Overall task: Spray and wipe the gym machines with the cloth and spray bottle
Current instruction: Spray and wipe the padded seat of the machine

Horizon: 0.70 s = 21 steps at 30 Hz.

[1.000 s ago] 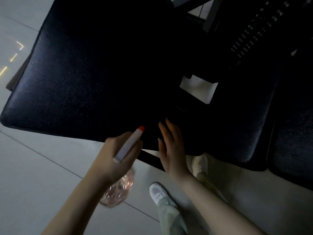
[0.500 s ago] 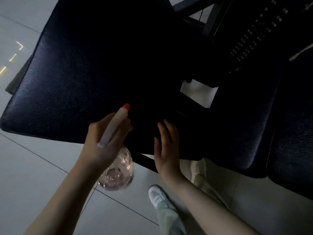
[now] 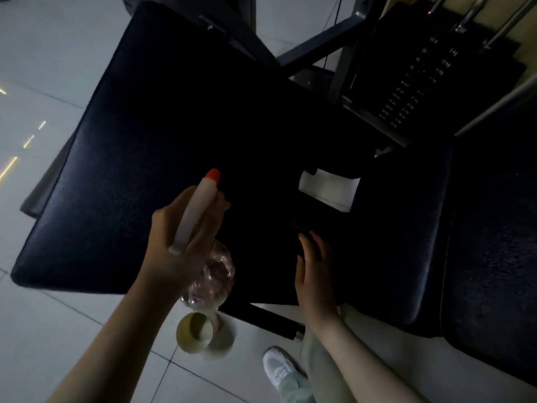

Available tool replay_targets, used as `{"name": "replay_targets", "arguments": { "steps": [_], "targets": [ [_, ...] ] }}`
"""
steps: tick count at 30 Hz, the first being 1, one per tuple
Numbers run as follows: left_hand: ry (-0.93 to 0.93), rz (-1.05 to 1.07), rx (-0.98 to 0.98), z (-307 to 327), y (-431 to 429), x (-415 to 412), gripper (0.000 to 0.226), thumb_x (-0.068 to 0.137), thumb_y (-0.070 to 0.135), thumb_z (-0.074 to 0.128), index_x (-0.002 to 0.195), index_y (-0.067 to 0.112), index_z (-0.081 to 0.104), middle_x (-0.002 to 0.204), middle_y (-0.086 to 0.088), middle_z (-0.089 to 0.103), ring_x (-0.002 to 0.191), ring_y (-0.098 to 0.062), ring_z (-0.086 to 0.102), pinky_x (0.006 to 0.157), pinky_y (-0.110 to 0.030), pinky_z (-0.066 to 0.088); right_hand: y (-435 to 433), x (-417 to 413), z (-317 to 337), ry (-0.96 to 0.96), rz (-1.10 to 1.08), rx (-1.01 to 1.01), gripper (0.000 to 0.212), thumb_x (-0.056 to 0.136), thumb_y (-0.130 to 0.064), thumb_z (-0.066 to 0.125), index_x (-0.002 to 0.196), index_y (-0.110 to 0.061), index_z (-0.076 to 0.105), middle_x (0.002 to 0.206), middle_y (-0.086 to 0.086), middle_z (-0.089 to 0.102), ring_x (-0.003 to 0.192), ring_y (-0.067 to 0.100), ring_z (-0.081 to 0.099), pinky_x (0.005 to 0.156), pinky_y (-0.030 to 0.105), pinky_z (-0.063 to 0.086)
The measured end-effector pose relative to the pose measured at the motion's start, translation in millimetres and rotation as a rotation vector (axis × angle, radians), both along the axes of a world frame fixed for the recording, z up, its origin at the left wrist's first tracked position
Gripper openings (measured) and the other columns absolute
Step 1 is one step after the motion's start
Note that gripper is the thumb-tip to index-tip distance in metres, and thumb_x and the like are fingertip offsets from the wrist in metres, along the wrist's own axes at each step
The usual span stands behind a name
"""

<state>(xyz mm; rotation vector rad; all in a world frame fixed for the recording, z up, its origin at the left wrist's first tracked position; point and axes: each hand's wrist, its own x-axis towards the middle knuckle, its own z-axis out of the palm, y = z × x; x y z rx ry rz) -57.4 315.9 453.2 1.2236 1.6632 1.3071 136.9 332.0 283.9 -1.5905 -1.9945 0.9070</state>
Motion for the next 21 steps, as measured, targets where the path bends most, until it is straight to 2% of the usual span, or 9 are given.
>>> {"name": "replay_targets", "arguments": {
  "steps": [2, 4, 7, 9, 12, 16, 18, 19, 21],
  "targets": [
    [0.0, 0.024, 0.007, -1, 13, -2, 0.013, 0.087, 0.038, 0.056, 0.096, 0.03, 0.062, 0.09, -0.013, 0.063, 0.075, -0.031, 0.063, 0.06, -0.041, 0.051, 6, 0, 8, 0.041, -0.022, -0.043, 0.039, 0.099, -0.019, 0.041, 0.137, -0.018, 0.046, 0.145, 0.004, 0.036, 0.132, 0.012, 0.03, 0.106, 0.032, 0.033],
    [-0.011, 0.033, -0.017, -3, 29, -2, 0.014, 0.086, 0.035, 0.056, 0.097, 0.029, 0.061, 0.091, -0.012, 0.065, 0.076, -0.025, 0.065, 0.062, -0.034, 0.053, 16, -1, 15, 0.074, -0.072, -0.115, 0.04, 0.099, -0.021, 0.04, 0.139, -0.019, 0.043, 0.146, 0.002, 0.035, 0.133, 0.012, 0.031, 0.106, 0.027, 0.03],
    [0.041, -0.01, -0.018, -1, 53, 2, 0.017, 0.085, 0.034, 0.056, 0.098, 0.043, 0.061, 0.089, -0.005, 0.065, 0.072, -0.018, 0.063, 0.059, -0.026, 0.051, 33, -5, 26, 0.119, -0.174, -0.076, 0.042, 0.097, -0.027, 0.039, 0.136, -0.016, 0.048, 0.143, 0.005, 0.041, 0.13, 0.015, 0.038, 0.103, 0.023, 0.028],
    [0.085, -0.044, -0.034, -1, 71, 3, 0.02, 0.082, 0.037, 0.057, 0.097, 0.049, 0.059, 0.089, 0.006, 0.065, 0.072, -0.005, 0.062, 0.06, -0.02, 0.049, 47, -8, 32, 0.163, -0.248, -0.072, 0.038, 0.097, -0.018, 0.046, 0.134, -0.013, 0.05, 0.14, 0.007, 0.044, 0.128, 0.014, 0.041, 0.102, 0.015, 0.029],
    [0.235, -0.089, -0.136, 3, 97, 4, 0.018, 0.08, 0.033, 0.061, 0.094, 0.041, 0.055, 0.086, 0.013, 0.063, 0.072, -0.005, 0.062, 0.059, -0.02, 0.047, 67, -13, 38, 0.263, -0.351, -0.045, 0.038, 0.092, -0.002, 0.053, 0.13, -0.007, 0.054, 0.135, 0.009, 0.05, 0.124, 0.014, 0.046, 0.096, 0.001, 0.028],
    [0.404, -0.242, -0.352, 8, 131, 10, 0.03, 0.088, 0.012, 0.062, 0.084, 0.038, 0.047, 0.085, 0.01, 0.058, 0.071, -0.005, 0.059, 0.057, -0.012, 0.044, 82, -19, 39, 0.325, -0.456, 0.042, 0.035, 0.09, 0.001, 0.055, 0.123, -0.006, 0.056, 0.125, 0.008, 0.056, 0.116, 0.017, 0.054, 0.098, 0.007, 0.034],
    [0.621, -0.43, -0.428, 8, 150, 13, 0.02, 0.092, 0.015, 0.053, 0.099, 0.034, 0.052, 0.098, 0.003, 0.063, 0.084, -0.006, 0.062, 0.066, -0.01, 0.046, 89, -22, 37, 0.405, -0.493, -0.026, 0.038, 0.09, 0.0, 0.054, 0.126, -0.013, 0.053, 0.128, 0.005, 0.054, 0.12, 0.015, 0.052, 0.103, 0.025, 0.041],
    [0.821, -0.513, -0.316, 6, 161, 13, 0.021, 0.093, 0.016, 0.045, 0.11, 0.023, 0.055, 0.102, -0.006, 0.066, 0.088, -0.014, 0.066, 0.07, -0.016, 0.05, 92, -24, 37, 0.443, -0.512, -0.076, 0.036, 0.092, -0.006, 0.054, 0.127, -0.014, 0.053, 0.129, 0.004, 0.053, 0.121, 0.014, 0.051, 0.103, 0.033, 0.042],
    [1.04, -0.671, -0.082, -2, 177, 12, 0.036, 0.079, 0.023, 0.038, 0.107, 0.007, 0.055, 0.081, -0.013, 0.068, 0.066, -0.025, 0.068, 0.055, -0.028, 0.056, 99, -29, 39, 0.479, -0.539, -0.115, 0.034, 0.093, -0.024, 0.05, 0.126, -0.015, 0.053, 0.129, 0.003, 0.054, 0.122, 0.012, 0.05, 0.103, 0.04, 0.042]
  ]
}}
